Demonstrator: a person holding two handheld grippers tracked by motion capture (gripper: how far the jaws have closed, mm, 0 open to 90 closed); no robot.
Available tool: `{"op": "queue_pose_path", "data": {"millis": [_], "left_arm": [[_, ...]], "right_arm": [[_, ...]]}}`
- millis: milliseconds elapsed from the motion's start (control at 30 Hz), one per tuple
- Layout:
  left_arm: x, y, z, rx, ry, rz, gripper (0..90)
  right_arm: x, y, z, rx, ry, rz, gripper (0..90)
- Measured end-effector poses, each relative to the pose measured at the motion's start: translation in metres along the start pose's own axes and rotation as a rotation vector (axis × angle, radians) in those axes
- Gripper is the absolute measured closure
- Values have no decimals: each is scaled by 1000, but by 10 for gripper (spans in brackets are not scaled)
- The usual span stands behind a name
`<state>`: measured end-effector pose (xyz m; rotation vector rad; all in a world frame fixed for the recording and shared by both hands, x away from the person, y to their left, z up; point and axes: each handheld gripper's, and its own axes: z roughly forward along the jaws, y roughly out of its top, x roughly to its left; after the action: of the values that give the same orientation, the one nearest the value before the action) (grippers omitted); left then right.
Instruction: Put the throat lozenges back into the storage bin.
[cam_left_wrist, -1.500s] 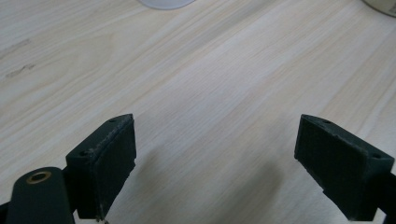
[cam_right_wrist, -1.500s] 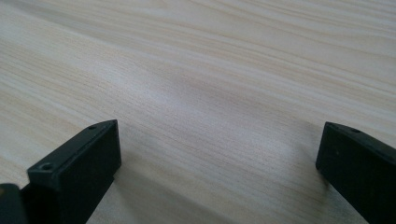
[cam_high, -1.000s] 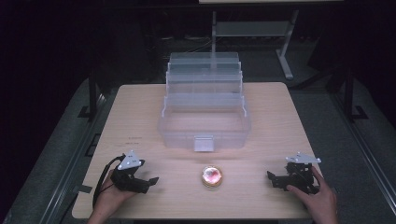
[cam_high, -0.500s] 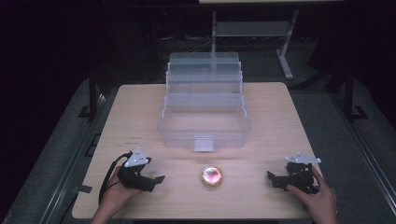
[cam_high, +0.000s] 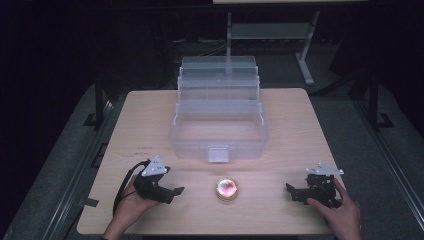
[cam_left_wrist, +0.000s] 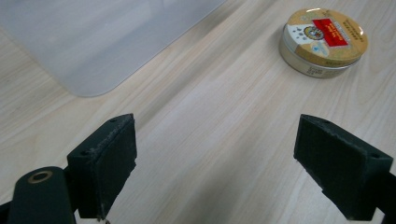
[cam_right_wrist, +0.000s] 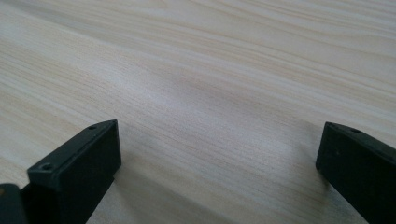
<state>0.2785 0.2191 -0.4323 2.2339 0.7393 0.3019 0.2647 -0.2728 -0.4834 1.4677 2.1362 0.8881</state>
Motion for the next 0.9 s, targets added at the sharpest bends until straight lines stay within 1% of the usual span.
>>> {"op": "queue_pose_path", "data": {"millis": [33, 233, 267, 833, 900], "left_arm": [[-1, 1, 1, -5, -3, -3, 125], [-5, 8, 5, 1, -24, 9, 125], [-6, 9, 6, 1, -32, 7, 125], [-17, 29, 19, 3, -84, 43, 125], [-19, 32, 21, 4, -98, 43, 126]], "right_arm": [[0, 0, 0, 0, 0, 0, 0], [0, 0, 0, 0, 0, 0, 0], [0, 0, 0, 0, 0, 0, 0], [0, 0, 0, 0, 0, 0, 0], [0, 0, 0, 0, 0, 0, 0]]}}
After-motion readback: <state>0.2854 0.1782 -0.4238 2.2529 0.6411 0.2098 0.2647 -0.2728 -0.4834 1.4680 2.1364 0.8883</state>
